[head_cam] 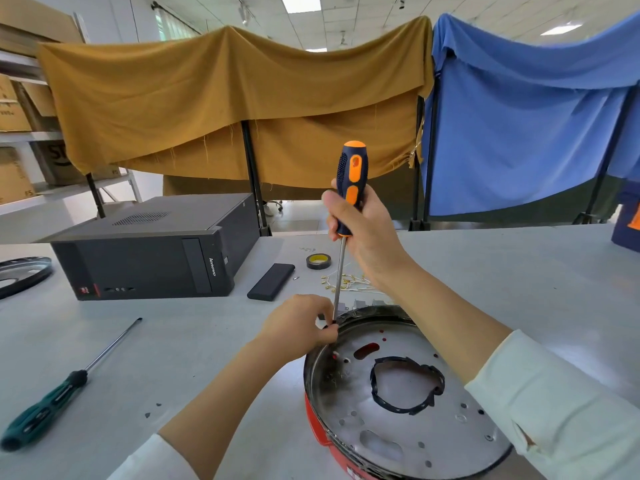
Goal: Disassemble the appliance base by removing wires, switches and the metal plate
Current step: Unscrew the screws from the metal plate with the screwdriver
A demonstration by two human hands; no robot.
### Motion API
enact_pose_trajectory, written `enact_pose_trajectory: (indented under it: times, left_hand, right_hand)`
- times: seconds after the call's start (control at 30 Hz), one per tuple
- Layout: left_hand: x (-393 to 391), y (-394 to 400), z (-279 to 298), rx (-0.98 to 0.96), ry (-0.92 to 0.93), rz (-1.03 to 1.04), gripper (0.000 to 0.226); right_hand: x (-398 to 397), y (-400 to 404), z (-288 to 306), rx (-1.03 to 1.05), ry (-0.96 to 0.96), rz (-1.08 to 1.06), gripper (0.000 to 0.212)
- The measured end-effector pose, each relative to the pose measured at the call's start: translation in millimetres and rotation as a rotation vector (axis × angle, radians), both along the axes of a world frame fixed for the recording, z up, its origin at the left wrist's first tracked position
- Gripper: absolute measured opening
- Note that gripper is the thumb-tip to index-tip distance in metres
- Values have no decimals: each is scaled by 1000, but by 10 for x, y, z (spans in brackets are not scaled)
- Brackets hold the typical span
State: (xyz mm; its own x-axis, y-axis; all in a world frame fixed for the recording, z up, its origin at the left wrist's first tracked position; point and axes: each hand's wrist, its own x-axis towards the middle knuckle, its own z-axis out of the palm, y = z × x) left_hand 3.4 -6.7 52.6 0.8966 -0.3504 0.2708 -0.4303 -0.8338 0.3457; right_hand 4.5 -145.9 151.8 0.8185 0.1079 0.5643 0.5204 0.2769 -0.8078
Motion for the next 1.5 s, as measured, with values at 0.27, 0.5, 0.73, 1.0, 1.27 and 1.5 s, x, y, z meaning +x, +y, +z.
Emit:
enact_pose_trajectory:
  times: [0.27, 0.5, 0.73, 1.0, 1.27, 1.5]
  left_hand:
    - [77, 442, -3, -675, 55, 69, 11]
    - [126, 677, -241, -881, 157, 77, 9]
    - [173, 944, -608, -998, 151, 308, 11]
    - [351, 733, -601, -768, 190, 311, 16]
    - [1033, 459, -392, 0, 35, 320, 20]
    - [1677, 143, -349, 421, 154, 309, 27]
  right_hand:
    - [-96, -201, 204, -193, 8, -243, 36]
    - [-176, -420, 145, -443, 323, -26, 35]
    - [-151, -663, 175, -305, 98, -74, 17]
    - [127, -619, -703, -1016, -4, 24, 25]
    - [370, -652, -989, -1324, 3, 31, 40]
    - [438, -685, -1104, -1318, 26, 0, 41]
